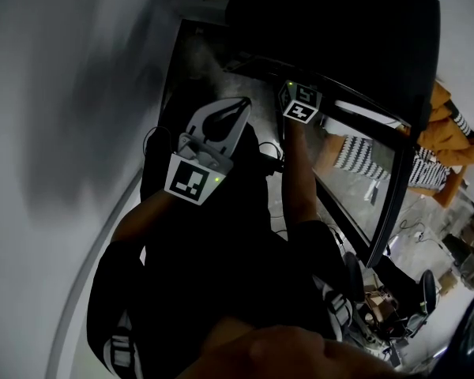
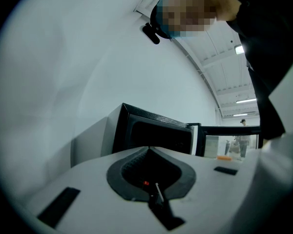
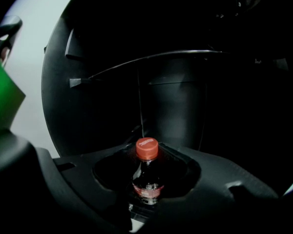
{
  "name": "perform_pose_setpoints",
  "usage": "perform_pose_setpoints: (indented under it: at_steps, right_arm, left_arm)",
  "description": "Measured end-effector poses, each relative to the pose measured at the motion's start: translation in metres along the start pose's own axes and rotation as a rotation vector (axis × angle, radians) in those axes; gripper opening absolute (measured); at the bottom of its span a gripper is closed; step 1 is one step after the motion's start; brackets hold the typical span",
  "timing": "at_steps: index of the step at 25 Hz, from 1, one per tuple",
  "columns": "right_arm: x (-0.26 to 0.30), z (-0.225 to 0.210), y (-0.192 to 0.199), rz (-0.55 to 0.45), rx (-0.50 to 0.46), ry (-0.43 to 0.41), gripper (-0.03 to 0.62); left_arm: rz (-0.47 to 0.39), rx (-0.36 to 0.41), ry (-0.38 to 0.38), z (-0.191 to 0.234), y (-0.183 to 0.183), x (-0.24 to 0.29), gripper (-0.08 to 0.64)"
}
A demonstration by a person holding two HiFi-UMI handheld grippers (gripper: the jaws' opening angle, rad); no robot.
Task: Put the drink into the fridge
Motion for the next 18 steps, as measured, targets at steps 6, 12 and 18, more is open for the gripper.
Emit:
perform_pose_setpoints:
  at_steps: [6,12,18]
  right_arm:
    - [0.0018,-0.0044,0.0037,-0.007,-0.033,0.019,0.126]
    - [0.0020,-0.0017,-0.0008,-0.026,-0.038,0.006,0.127]
    - [0.0017,-0.0025,0.0051,-0.004,-0.028,0.004,0.131]
  left_arm:
    - [-0.005,0.018,0.007,0.0011,-0.0001,0.0017,0.005]
    - [0.004,-0.010,0.004,0.0007,0.0030,0.0014,0.005]
    - [0.004,-0.009,0.000,0.0007,0.0012,-0.0032,0.005]
Point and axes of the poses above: the fingertips, and each gripper's own axes: x forward along the fingers, z to its left, y out of its underside, the point moved 6 cm from there along -x, backward along the fingers, and after that the axes turned 9 degrees about z, right-handed, at the moved point
